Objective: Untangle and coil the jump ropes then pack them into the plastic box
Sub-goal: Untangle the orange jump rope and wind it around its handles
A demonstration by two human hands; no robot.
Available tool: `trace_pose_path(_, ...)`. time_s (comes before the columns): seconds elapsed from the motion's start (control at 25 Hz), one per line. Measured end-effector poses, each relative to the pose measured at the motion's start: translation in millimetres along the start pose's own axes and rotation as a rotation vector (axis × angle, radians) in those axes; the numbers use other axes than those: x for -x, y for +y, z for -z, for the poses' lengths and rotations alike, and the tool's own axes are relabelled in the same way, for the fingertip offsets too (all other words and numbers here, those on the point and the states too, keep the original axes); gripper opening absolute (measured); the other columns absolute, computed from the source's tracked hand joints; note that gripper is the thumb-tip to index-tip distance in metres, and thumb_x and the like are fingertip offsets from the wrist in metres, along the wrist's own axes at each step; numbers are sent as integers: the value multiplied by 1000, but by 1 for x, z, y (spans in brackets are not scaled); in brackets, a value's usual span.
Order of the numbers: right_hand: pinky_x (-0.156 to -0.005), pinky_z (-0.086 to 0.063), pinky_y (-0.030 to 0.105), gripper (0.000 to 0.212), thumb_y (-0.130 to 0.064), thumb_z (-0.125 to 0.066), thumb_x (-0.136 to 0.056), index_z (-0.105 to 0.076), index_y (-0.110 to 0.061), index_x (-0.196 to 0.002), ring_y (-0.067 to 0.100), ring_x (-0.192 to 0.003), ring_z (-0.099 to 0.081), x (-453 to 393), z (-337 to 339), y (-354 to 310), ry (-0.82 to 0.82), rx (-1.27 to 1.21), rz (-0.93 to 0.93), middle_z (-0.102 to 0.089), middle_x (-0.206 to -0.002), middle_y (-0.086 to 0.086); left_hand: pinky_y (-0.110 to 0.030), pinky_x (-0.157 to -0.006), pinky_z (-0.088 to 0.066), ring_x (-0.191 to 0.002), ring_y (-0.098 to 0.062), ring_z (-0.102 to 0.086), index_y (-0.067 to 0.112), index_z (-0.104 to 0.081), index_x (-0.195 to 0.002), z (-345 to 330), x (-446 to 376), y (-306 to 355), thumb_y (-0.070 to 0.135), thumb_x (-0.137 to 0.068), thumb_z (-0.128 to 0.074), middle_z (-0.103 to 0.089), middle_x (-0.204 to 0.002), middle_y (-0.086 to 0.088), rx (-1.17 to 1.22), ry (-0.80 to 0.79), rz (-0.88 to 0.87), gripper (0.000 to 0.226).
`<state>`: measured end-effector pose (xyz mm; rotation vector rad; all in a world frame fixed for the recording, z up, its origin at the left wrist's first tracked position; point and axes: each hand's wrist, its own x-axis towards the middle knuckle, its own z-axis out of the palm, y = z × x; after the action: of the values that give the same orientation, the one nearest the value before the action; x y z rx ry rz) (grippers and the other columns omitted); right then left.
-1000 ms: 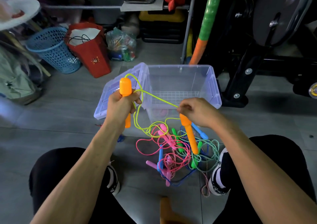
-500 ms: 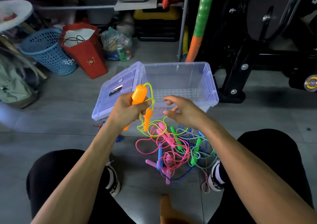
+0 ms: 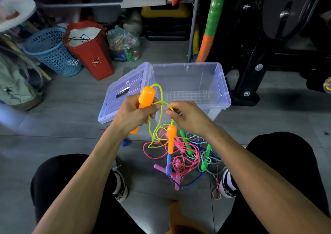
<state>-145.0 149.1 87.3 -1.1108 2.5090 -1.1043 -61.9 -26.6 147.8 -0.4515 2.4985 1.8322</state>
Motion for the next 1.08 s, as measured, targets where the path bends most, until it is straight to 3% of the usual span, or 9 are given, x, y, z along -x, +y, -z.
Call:
trace_pose_path(0.2,-58,-37,31,26,-26,-54,-95,-58,-13,-74,17,-59,-47,7,2,18,-175,99,-243,-50,-57,-5,-32,-56,-39,-42,-13,-41,11,-64,-79,4,-10,-8,17,-88,-68,-56,-59,1,162,172,64,11)
trace_pose_path(0.36,-60,-57,37,22,-16,-55,-96,-57,-11,-74,28,-63,-67,0,6,17,17,-208,-434,-64,-69,10,-31,-60,-49,-56,-17,-51,6,-58,-96,1,-17,-21,15,-88,-65,-53,-68,-3,-117,120,198,13)
trace_pose_path(0.48,-56,-60,34,16,-12,-52,-98,-58,-6,-84,30,-63,-71,-3,6,12,116,-524,-596,-66,-75,21,-42,-77,-54,-64,-23,-60,2,-60,-91,-4,-18,-31,13,-90,-59,-59,-67,-6,-253,35,167,11)
trace_pose_path(0.56,-63,-61,39,15,-10,-50,-98,-58,-1,-90,33,-67,-72,-4,1,8,148,-593,-618,-68,-77,25,-36,-69,-53,-63,-22,-59,8,-62,-79,-15,-15,-32,22,-93,-59,-59,-66,-5,-315,-11,113,20)
trace_pose_path(0.64,-67,-61,44,18,-12,-51,-97,-57,-3,-83,32,-64,-72,-4,-5,5,231,-564,-631,-69,-75,23,-29,-59,-42,-57,-16,-51,17,-52,-69,-29,-10,-29,31,-96,-56,-51,-61,1,-401,-35,80,30)
trace_pose_path(0.76,-60,-61,44,30,-17,-54,-96,-53,-2,-70,26,-55,-70,-2,-12,2,390,-416,-624,-69,-71,19,-31,-64,-54,-58,-15,-65,16,-51,-84,-41,-6,-28,38,-98,-50,-67,-73,-2,-295,-97,154,26)
trace_pose_path(0.92,-65,-58,46,38,-27,-59,-89,-48,-7,-58,30,-60,-68,0,-14,5,402,-318,-657,-66,-65,17,-23,-54,-44,-50,-5,-54,19,-54,-80,-48,-3,-26,38,-85,-71,-58,-61,9,-350,-126,90,26)
trace_pose_path(1.0,-74,-58,47,31,-32,-61,-86,-57,-7,-67,28,-70,-70,-2,-6,6,324,-364,-706,-71,-74,14,-22,-56,-42,-60,-7,-58,23,-56,-81,-42,-5,-28,35,-76,-78,-59,-68,10,-473,-154,82,26)
trace_pose_path(1.08,-91,-52,40,26,-35,-62,-89,-64,-11,-99,23,-98,-66,-1,4,6,301,-221,-635,-69,-104,8,-26,-60,-41,-70,-13,-57,23,-54,-84,-32,-7,-29,27,-72,-77,-59,-78,5,-581,-147,112,26)
